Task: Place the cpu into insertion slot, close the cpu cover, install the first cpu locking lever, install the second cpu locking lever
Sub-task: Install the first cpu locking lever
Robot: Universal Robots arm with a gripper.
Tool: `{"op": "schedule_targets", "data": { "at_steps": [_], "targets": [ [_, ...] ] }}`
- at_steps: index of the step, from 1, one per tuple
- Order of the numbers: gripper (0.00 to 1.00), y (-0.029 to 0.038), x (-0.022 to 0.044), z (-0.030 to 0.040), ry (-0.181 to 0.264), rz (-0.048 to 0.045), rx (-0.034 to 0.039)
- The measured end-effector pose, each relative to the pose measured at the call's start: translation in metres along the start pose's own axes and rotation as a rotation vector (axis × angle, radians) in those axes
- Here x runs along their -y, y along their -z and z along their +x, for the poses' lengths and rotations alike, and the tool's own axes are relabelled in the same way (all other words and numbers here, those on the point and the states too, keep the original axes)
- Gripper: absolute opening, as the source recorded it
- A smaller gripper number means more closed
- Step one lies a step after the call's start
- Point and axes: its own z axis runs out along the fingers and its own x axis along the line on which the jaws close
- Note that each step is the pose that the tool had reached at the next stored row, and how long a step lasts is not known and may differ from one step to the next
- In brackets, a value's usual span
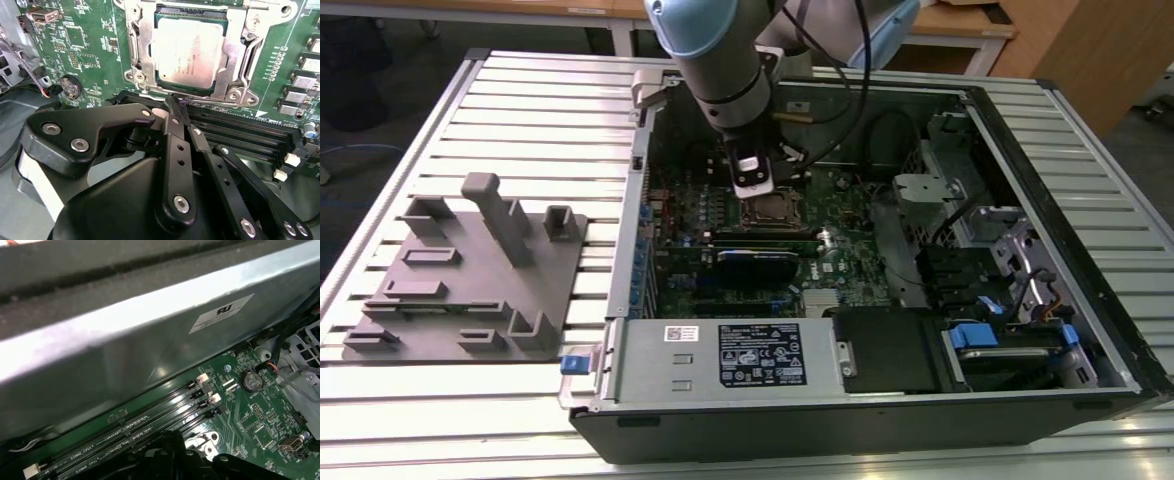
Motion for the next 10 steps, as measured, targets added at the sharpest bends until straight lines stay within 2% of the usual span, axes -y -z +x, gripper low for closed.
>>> {"op": "schedule_targets", "data": {
  "at_steps": [6, 10],
  "targets": [
    [0.11, -0.0007, -0.0009, -0.0016, 0.0, 0.0008, 0.0003],
    [0.11, -0.0022, -0.003, -0.0047, 0.002, 0.0056, 0.0026]
  ]
}}
